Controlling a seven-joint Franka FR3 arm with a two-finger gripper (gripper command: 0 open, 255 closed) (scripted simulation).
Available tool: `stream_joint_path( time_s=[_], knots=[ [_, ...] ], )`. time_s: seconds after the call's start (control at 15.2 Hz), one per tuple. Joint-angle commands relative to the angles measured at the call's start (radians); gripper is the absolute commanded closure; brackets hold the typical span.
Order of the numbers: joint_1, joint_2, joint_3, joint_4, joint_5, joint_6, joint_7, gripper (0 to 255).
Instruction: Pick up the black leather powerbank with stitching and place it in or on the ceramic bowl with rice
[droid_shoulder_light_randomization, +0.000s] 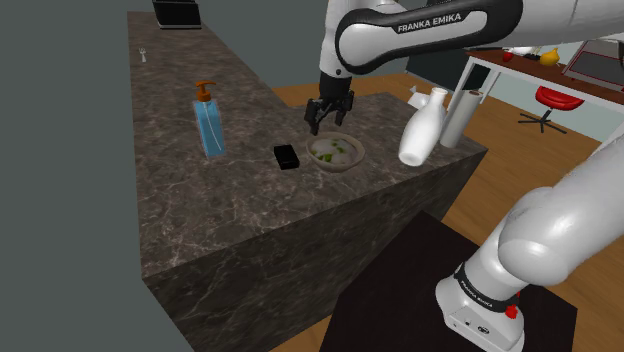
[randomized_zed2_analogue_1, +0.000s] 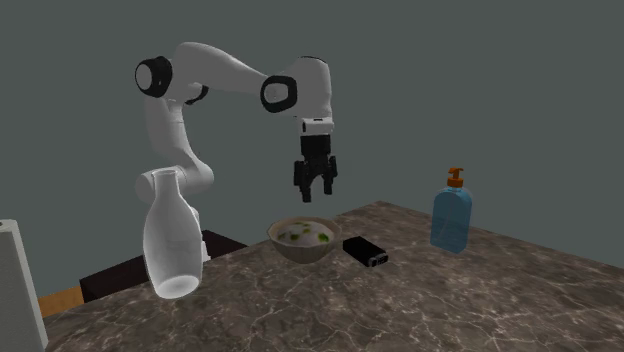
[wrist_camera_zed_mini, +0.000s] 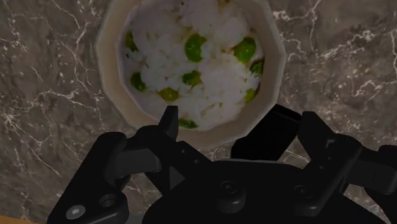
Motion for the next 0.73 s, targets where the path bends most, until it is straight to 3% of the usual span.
stream_joint_path(
  time_s=[0.0, 0.66],
  knots=[
    [0.003, 0.081, 0.013, 0.051, -0.007, 0.014, 0.045, 0],
    [0.036, 0.504, 0.021, 0.404, -0.047, 0.009, 0.213, 0]
  ],
)
